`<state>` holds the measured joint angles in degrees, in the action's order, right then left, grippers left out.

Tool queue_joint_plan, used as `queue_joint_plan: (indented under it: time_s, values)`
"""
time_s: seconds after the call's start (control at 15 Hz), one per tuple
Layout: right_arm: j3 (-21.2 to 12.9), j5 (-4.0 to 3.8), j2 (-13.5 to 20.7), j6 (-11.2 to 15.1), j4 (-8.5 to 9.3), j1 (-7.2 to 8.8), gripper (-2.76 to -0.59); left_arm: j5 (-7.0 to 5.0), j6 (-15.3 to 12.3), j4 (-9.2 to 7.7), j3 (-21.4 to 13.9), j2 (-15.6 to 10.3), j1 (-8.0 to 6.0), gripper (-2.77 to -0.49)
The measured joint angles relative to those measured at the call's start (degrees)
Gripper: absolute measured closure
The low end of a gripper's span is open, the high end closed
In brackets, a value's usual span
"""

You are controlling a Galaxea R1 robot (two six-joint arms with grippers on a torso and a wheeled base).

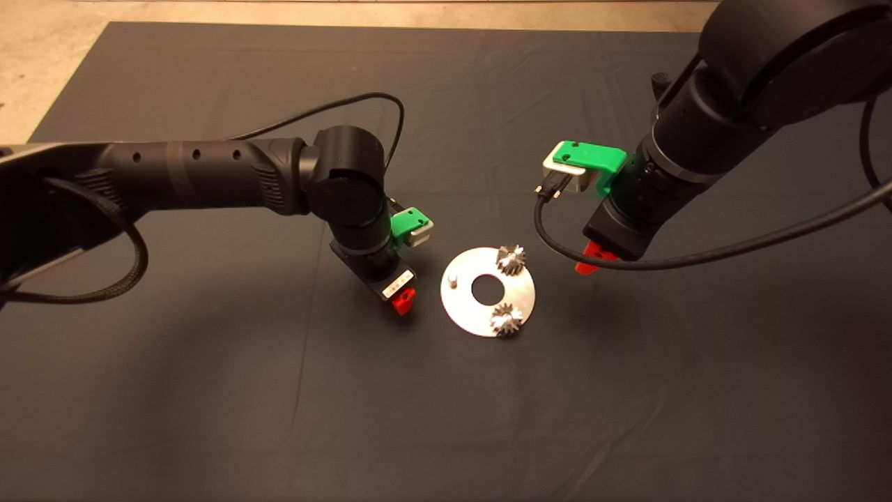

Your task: Install three planetary gears onto the carrier pins

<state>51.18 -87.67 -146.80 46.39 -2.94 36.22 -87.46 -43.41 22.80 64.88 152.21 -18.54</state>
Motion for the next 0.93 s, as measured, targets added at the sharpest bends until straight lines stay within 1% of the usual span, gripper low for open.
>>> queue_joint_plan:
  time_s: [0.13, 0.4, 0.67, 0.73, 0.8, 0.93]
  values:
    - [-0.02, 0.02, 0.00, 0.00, 0.02, 0.00, -1.91, 0.02, -0.02, 0.02, -0.12, 0.00, 0.00, -2.56]
    - [-0.22, 0.05, 0.00, 0.00, 0.02, 0.00, -1.91, 0.00, -0.16, 0.05, -0.14, 0.00, 0.63, -2.56]
    - [-0.38, 0.02, 0.00, 0.00, 0.02, 0.00, -1.91, 0.02, -0.22, 0.32, -0.16, 0.00, 0.62, -2.55]
    - [-0.38, 0.02, 0.00, 0.00, 0.02, 0.00, -1.91, 0.00, -0.24, 0.55, -0.14, 0.00, 0.61, -2.45]
    - [-0.38, 0.02, 0.00, 0.00, 0.02, 0.00, -1.91, 0.02, -0.24, 0.77, -0.14, 0.00, 0.62, -2.40]
    - [-0.40, 0.02, 0.00, 0.00, 0.02, 0.00, -1.91, 0.02, -0.22, 0.88, -0.16, 0.02, 0.61, -2.40]
